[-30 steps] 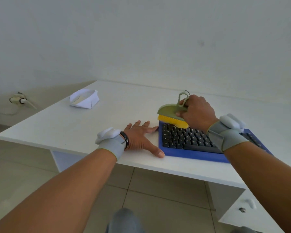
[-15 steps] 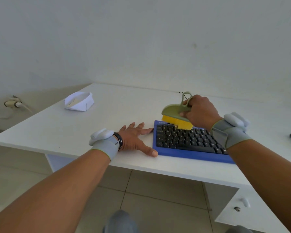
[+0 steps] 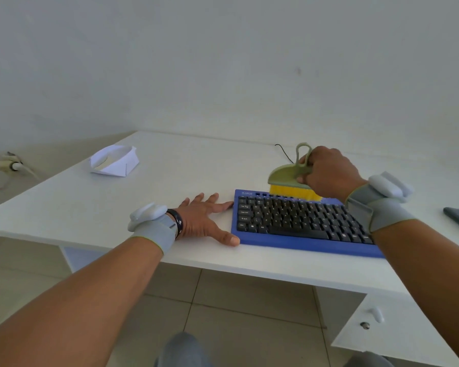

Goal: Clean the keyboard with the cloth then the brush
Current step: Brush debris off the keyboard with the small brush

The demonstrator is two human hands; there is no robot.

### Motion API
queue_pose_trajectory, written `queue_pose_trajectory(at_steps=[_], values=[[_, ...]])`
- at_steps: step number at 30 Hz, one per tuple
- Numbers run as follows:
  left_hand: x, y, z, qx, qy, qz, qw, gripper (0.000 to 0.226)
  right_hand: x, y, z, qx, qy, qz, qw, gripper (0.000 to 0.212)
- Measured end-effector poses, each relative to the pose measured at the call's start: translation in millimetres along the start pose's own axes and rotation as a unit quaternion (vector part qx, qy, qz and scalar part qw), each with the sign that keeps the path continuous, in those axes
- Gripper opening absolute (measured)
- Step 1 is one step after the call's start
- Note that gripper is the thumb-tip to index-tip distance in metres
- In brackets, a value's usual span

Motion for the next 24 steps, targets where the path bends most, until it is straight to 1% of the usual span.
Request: queue_pose_trajectory(at_steps=[2,4,5,8,11,13,15,17,19,21,24], values=[[1,-2,1,0.000,0.000,0.004,1.000,0.119,-2,-12,-2,-0.074,0.017,0.032,0.997,0.035],[2,-1,1,-0.003,-0.007,0.008,1.000,0.120,-1,-27,-16,-0.145,-0.007,0.061,0.988,0.035],[3,-1,1,-0.003,-0.010,0.010,1.000,0.119,1,-33,-23,-0.160,-0.024,0.071,0.984,0.034],[4,1,2,0.012,-0.027,0.018,0.999,0.118,6,-34,-31,-0.159,-0.045,0.079,0.983,0.033],[4,3,6,0.037,-0.042,0.037,0.998,0.117,11,-15,-24,-0.115,-0.056,0.061,0.990,0.034],[3,5,12,0.045,-0.043,0.052,0.997,0.119,14,-2,-16,-0.078,-0.067,0.050,0.993,0.036],[3,12,23,0.064,-0.033,0.060,0.996,0.121,16,8,-9,-0.072,-0.070,0.046,0.994,0.039],[3,27,36,0.111,-0.013,0.044,0.993,0.121,16,11,2,-0.086,-0.047,0.053,0.994,0.038],[3,47,48,0.150,0.016,0.005,0.989,0.121,14,11,16,-0.113,-0.003,0.065,0.991,0.033],[4,68,48,0.139,0.022,-0.028,0.990,0.126,13,10,23,-0.131,0.023,0.072,0.989,0.029],[-2,90,35,0.045,-0.005,-0.036,0.998,0.136,7,15,22,-0.128,0.023,0.071,0.989,0.023]])
Point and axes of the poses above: each hand's wrist, its own x-axis away from the middle knuckle, its own z-axis out of the back of the hand, y = z × x, the point moved 10 cm from there along -x, towards the middle knuckle, and after that the axes turned 15 degrees about z, right-handed, at the moved point
